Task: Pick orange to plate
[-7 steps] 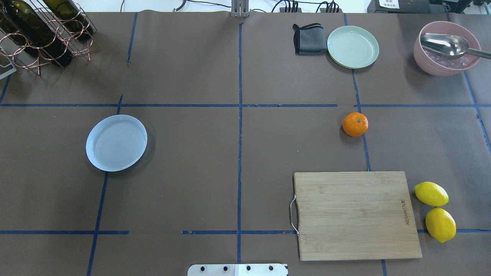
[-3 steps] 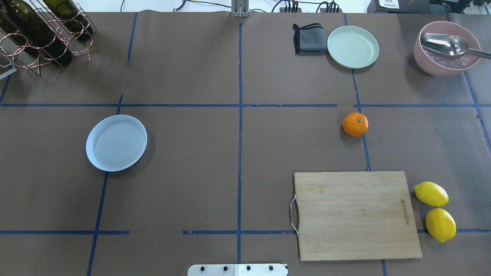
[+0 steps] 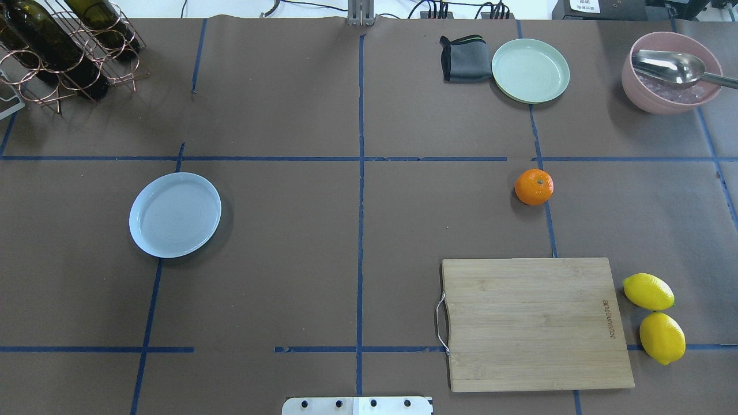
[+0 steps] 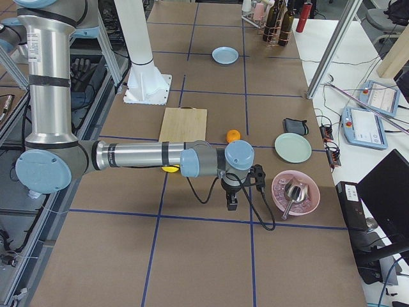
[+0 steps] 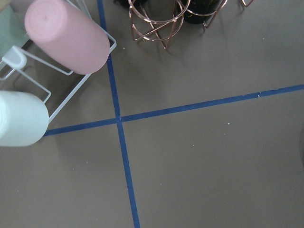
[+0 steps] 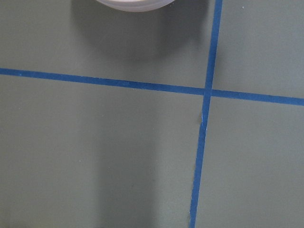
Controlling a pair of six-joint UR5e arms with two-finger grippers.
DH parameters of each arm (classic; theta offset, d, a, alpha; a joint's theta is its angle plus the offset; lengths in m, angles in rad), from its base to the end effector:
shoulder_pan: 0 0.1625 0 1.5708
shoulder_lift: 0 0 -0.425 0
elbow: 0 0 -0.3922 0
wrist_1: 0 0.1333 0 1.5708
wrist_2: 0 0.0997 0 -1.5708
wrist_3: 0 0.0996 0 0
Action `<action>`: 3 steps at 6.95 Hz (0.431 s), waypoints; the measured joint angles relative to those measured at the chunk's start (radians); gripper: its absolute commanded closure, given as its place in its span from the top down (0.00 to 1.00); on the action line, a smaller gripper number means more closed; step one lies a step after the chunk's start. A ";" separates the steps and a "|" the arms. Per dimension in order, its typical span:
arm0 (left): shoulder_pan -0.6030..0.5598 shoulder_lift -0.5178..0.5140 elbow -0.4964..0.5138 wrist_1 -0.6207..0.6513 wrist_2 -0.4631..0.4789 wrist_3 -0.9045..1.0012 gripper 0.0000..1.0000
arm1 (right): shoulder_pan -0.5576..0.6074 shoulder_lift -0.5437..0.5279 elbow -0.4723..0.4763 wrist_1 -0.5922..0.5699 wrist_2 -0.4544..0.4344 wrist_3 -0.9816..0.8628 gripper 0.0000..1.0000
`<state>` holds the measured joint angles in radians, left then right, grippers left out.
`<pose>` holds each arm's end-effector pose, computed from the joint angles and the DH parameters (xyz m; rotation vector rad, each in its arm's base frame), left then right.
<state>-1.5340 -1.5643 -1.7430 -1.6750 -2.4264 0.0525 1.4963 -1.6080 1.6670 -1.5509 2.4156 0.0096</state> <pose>-0.0398 -0.4994 0.5592 0.2602 0.8493 0.1988 0.0229 -0.4834 0.6221 0.0386 -0.8470 -0.0943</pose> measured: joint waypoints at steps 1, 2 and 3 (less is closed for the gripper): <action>0.010 0.003 0.001 -0.025 0.000 -0.002 1.00 | 0.000 0.000 0.003 0.000 0.000 -0.001 1.00; 0.021 0.004 0.001 -0.035 -0.001 -0.004 1.00 | -0.001 0.000 0.005 0.004 0.001 -0.001 1.00; 0.034 0.004 0.002 -0.037 -0.001 -0.005 1.00 | -0.002 -0.002 0.006 0.025 0.002 -0.002 1.00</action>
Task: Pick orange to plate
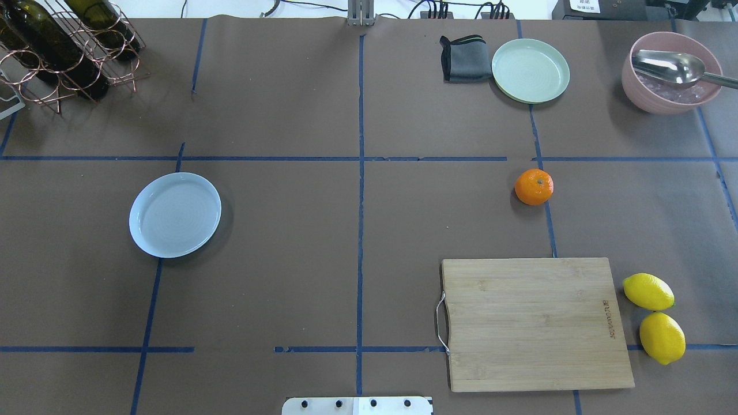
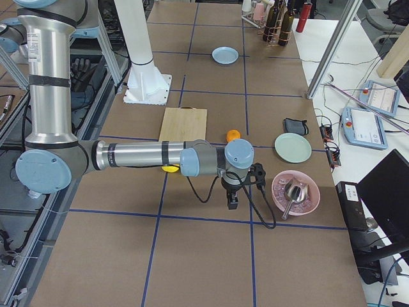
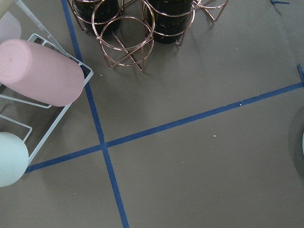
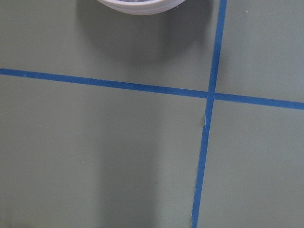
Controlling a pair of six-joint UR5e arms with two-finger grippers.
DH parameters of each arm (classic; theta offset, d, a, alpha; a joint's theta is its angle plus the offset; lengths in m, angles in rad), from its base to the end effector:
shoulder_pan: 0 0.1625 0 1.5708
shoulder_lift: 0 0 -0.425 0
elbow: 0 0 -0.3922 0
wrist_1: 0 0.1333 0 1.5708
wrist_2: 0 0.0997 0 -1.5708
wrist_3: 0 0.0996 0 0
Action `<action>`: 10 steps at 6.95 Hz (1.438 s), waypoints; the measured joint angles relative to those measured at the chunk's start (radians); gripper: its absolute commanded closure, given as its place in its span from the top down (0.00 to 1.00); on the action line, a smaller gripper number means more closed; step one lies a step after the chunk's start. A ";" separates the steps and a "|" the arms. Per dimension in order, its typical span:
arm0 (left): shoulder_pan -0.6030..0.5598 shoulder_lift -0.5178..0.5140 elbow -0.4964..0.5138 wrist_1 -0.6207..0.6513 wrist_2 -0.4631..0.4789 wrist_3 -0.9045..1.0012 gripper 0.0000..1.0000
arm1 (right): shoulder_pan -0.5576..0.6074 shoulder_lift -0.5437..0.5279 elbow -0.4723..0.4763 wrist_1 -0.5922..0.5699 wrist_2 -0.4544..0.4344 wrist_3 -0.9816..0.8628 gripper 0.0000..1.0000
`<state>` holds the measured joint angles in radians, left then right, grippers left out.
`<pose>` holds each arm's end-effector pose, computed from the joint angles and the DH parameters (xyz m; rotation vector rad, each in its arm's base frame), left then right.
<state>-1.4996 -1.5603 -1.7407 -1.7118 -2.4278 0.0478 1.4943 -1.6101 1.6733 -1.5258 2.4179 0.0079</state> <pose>-0.0225 -0.5002 0.5580 0.2723 0.8552 0.2396 0.0217 -0.4840 0.6172 0.0659 -0.8502 -0.1102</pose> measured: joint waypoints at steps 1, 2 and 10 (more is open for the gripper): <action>0.013 0.000 0.008 0.000 -0.003 -0.002 1.00 | -0.002 -0.005 -0.002 0.043 0.002 0.000 1.00; 0.038 -0.002 0.019 -0.005 -0.021 -0.037 1.00 | -0.007 -0.009 -0.005 0.080 0.003 0.001 1.00; 0.546 -0.126 0.132 -0.442 0.172 -0.914 0.98 | -0.029 -0.010 -0.012 0.105 0.032 0.003 1.00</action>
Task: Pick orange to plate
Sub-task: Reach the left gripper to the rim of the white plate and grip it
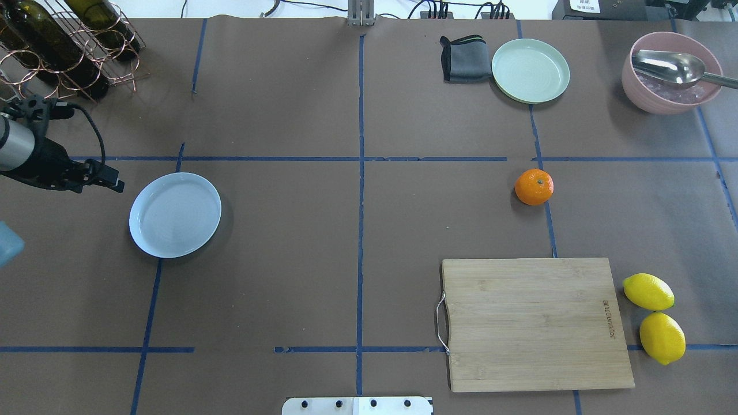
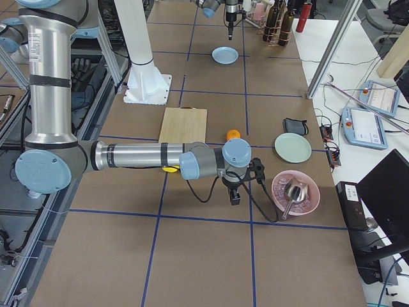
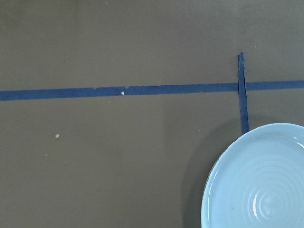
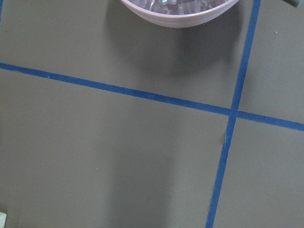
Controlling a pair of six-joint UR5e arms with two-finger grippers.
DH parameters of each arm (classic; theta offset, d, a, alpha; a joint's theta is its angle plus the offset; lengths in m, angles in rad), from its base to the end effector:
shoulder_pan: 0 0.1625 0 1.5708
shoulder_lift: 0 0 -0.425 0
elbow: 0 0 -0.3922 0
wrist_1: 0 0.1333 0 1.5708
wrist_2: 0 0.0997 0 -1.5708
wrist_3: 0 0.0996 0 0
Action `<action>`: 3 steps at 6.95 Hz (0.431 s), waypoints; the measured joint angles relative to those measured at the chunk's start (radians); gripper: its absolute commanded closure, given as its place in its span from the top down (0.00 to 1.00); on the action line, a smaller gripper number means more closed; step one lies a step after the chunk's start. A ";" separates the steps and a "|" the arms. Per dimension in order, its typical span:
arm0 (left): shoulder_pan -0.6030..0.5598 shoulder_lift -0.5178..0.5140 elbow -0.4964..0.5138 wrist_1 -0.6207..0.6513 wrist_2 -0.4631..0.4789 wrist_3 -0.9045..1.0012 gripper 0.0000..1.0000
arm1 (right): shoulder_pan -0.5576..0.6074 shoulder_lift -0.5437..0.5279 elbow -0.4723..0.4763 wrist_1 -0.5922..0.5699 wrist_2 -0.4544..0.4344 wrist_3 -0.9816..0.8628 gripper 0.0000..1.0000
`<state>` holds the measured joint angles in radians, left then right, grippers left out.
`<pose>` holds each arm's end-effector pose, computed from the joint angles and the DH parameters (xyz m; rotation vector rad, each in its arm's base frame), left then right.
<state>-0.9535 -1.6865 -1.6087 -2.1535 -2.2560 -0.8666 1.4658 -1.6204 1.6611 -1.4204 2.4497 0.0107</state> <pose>0.2682 -0.4992 0.5148 0.0792 0.9565 0.0223 0.0059 -0.4840 0.6145 0.1278 -0.8859 -0.1719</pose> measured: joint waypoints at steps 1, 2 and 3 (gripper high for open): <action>0.037 -0.024 0.024 -0.001 0.020 -0.025 0.96 | -0.002 0.000 -0.001 0.000 0.002 0.000 1.00; 0.062 -0.034 0.037 -0.002 0.039 -0.036 0.88 | -0.003 0.000 -0.002 0.000 0.003 0.000 1.00; 0.077 -0.038 0.043 -0.003 0.047 -0.040 0.64 | -0.003 0.000 -0.002 0.000 0.003 -0.001 1.00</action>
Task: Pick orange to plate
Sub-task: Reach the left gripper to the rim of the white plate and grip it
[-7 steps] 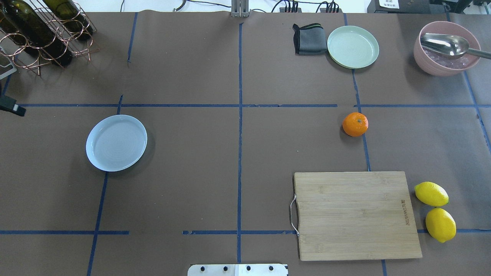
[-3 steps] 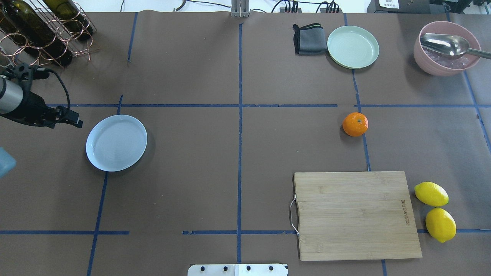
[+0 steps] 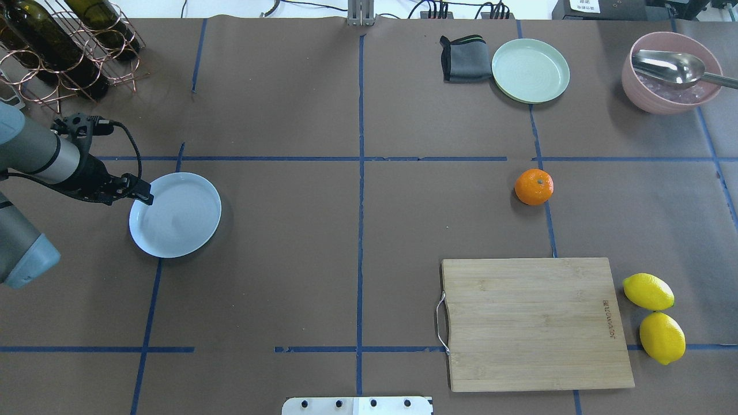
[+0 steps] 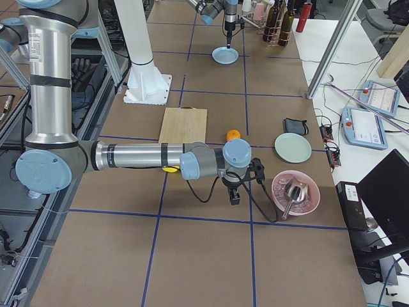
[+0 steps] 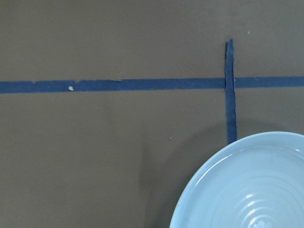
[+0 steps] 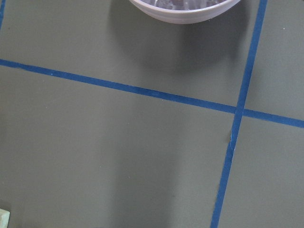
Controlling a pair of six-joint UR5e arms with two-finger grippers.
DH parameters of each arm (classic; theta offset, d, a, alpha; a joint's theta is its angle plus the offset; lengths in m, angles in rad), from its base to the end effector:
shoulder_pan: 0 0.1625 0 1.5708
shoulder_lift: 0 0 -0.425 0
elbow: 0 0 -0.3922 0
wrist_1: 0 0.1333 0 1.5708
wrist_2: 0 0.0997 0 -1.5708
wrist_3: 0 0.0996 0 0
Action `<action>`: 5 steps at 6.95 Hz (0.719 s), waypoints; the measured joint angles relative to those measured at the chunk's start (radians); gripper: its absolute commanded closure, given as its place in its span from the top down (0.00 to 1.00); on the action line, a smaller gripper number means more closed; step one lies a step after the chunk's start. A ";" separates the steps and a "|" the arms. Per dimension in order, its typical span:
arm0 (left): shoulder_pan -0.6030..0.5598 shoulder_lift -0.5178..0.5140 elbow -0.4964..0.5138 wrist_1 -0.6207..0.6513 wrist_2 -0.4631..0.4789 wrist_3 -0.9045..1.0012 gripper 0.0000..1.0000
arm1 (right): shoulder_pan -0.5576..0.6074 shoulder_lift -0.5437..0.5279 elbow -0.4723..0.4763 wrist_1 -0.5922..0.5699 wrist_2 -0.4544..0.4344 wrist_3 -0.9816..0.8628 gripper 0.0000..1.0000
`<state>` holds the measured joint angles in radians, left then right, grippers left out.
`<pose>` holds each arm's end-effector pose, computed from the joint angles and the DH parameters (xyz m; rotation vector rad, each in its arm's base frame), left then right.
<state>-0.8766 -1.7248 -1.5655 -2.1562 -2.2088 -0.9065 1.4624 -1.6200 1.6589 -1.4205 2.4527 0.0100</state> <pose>0.3146 -0.4936 0.5170 0.0566 0.9301 0.0374 0.0041 -0.4841 0.6152 0.1246 -0.8891 -0.1751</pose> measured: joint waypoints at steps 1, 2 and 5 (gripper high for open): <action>0.007 -0.001 0.002 0.000 0.003 -0.002 0.51 | -0.001 0.000 0.000 0.000 0.000 0.000 1.00; 0.010 -0.002 0.002 0.000 0.003 -0.003 0.51 | -0.001 0.000 0.001 0.000 0.000 0.001 1.00; 0.013 -0.002 0.002 -0.001 0.003 -0.002 0.46 | -0.002 0.000 0.001 0.000 0.000 0.001 1.00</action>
<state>-0.8634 -1.7264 -1.5630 -2.1568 -2.2058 -0.9086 1.4604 -1.6199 1.6597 -1.4205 2.4528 0.0107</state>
